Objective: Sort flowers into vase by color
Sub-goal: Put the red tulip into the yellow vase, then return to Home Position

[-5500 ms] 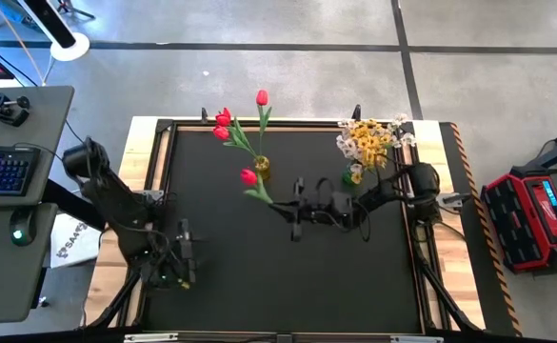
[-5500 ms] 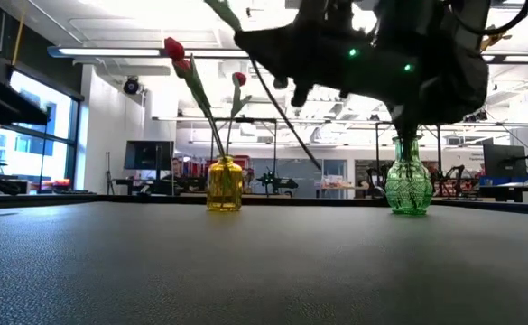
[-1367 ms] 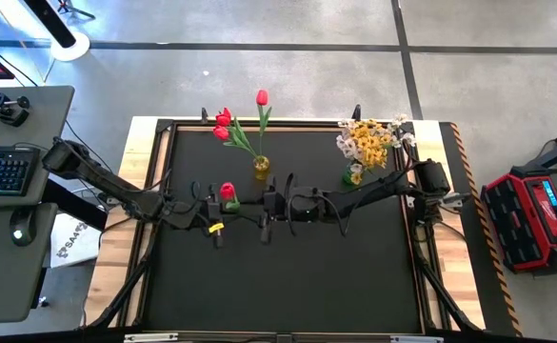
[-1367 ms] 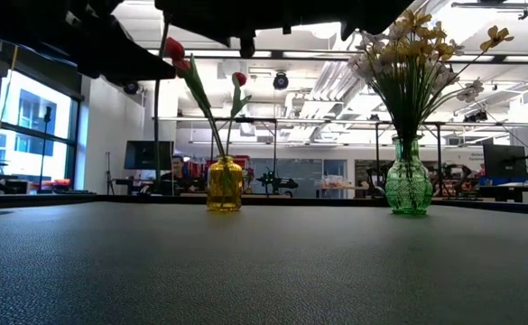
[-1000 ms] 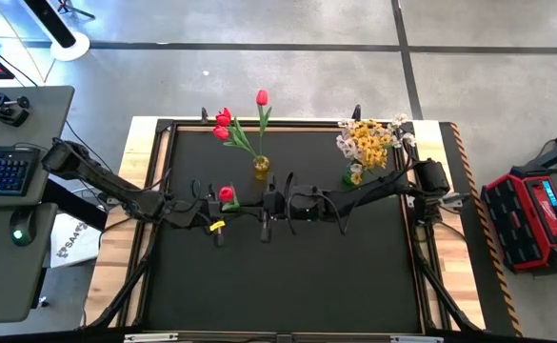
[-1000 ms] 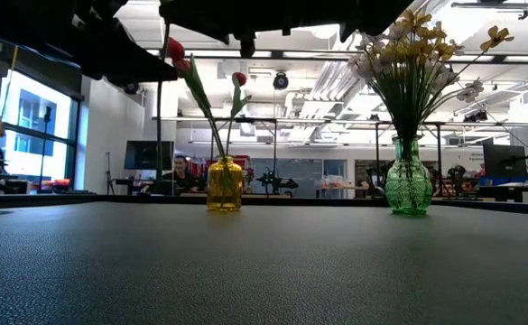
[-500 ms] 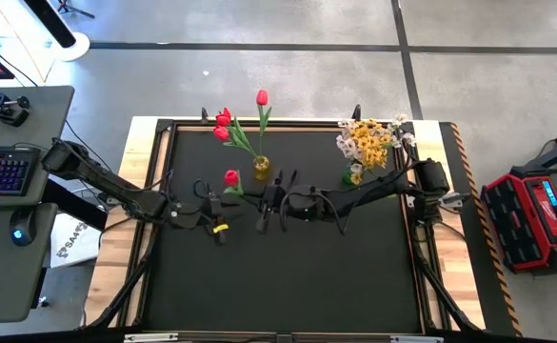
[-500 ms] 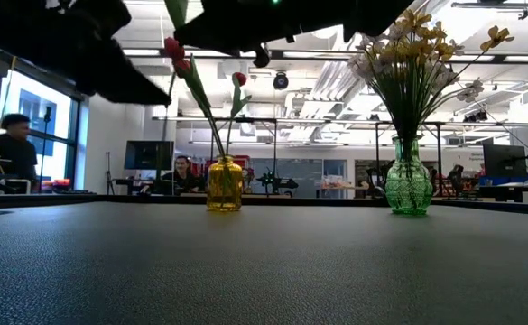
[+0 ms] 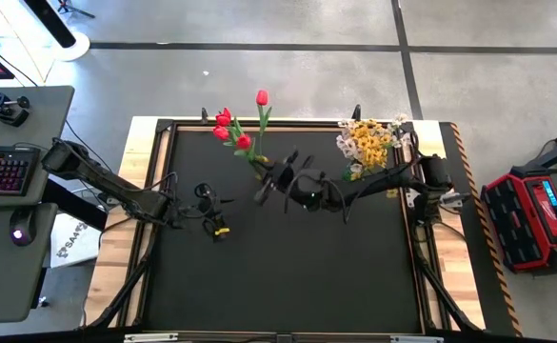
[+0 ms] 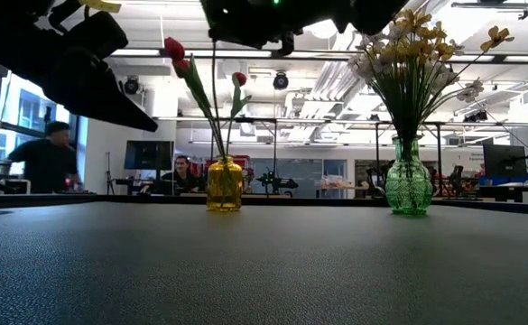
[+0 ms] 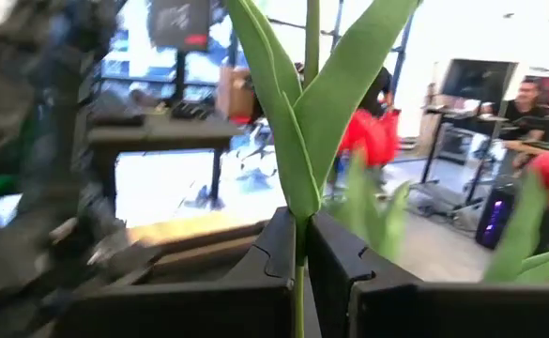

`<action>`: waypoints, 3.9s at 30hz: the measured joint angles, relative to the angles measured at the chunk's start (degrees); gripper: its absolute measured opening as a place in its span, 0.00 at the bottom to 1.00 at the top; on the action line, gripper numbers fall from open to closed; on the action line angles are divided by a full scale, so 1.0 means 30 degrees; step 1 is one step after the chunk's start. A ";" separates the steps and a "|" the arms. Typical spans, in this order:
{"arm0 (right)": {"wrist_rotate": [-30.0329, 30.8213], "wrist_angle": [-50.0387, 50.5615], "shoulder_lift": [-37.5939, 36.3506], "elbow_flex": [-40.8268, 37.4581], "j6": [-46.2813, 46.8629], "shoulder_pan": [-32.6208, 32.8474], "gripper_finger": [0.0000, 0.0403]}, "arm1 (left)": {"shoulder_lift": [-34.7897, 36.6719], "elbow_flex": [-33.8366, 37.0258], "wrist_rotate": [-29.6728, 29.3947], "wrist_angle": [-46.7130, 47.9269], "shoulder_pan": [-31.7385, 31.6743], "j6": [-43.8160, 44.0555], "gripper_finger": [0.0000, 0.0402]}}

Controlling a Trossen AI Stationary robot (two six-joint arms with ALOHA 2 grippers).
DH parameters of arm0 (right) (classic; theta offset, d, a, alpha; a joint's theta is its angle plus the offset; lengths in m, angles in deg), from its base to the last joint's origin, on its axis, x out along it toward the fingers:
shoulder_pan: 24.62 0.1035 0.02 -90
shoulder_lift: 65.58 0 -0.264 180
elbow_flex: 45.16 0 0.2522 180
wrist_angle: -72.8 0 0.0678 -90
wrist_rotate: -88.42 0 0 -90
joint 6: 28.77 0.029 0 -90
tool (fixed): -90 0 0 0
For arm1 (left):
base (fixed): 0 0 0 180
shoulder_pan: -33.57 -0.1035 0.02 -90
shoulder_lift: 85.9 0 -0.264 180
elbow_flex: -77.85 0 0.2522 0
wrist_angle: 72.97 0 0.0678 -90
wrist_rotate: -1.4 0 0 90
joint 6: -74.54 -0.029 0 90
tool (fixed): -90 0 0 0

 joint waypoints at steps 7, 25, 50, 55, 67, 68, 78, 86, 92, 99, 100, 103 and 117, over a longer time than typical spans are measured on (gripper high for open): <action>-0.0138 -0.1907 -0.0029 0.0000 -0.0501 -0.1244 0.00 | 0.0000 0.0000 0.0007 0.0220 0.0455 0.0152 0.43; -0.0617 0.0665 -0.0124 -0.0007 0.2533 -0.1993 0.00 | 0.0000 0.0007 0.0007 0.0183 0.0656 0.0159 0.43; -0.1345 0.6695 -0.0124 -0.0007 0.5269 -0.3385 0.36 | 0.0000 0.0007 0.0022 -0.0472 0.0656 0.0146 0.43; -0.1542 0.7916 -0.1132 -0.0007 0.4554 -0.3097 0.49 | 0.0000 0.0007 0.0029 -0.0484 0.0648 0.0144 0.43; -0.1923 1.2818 -0.5393 -0.0003 0.3945 -0.0401 0.49 | 0.0000 0.0007 0.0029 -0.0889 0.0648 0.0151 0.43; -0.1972 1.3259 -0.5570 0.0000 0.3810 0.0137 0.49 | 0.0000 0.0007 0.0029 -0.0942 0.0648 0.0151 0.43; -0.5669 1.9207 -0.7678 -0.0018 0.4670 0.4567 0.34 | -0.0007 0.0007 0.0029 -0.1603 0.0648 0.0130 0.43; -0.8127 1.9156 -1.1922 -0.4950 0.5978 0.4669 0.19 | 0.0000 0.0007 0.0029 -0.1559 0.0648 0.0134 0.43; -0.8686 1.6248 -1.8358 -1.0903 0.8203 0.4560 0.10 | -0.0007 0.0007 0.0029 -0.1565 0.0648 0.0130 0.43; -0.9745 1.4422 -2.6341 -1.6143 0.8848 0.4565 0.05 | -0.0007 0.0007 0.0047 -0.2985 0.0648 0.0129 0.43; -0.9908 1.4396 -2.7375 -1.6635 0.8790 0.4564 0.05 | 0.0000 0.0007 0.0102 -0.3388 0.0621 0.0038 0.43; -1.0548 1.4533 -3.0185 -1.7863 0.8307 0.4571 0.05 | 0.0000 0.0007 0.0388 -0.4792 0.0468 -0.0695 0.43; -1.2116 1.4366 -3.5731 -2.0140 0.5209 0.4549 0.05 | 0.1983 0.0003 0.2045 -0.6498 -0.0269 -0.1454 0.43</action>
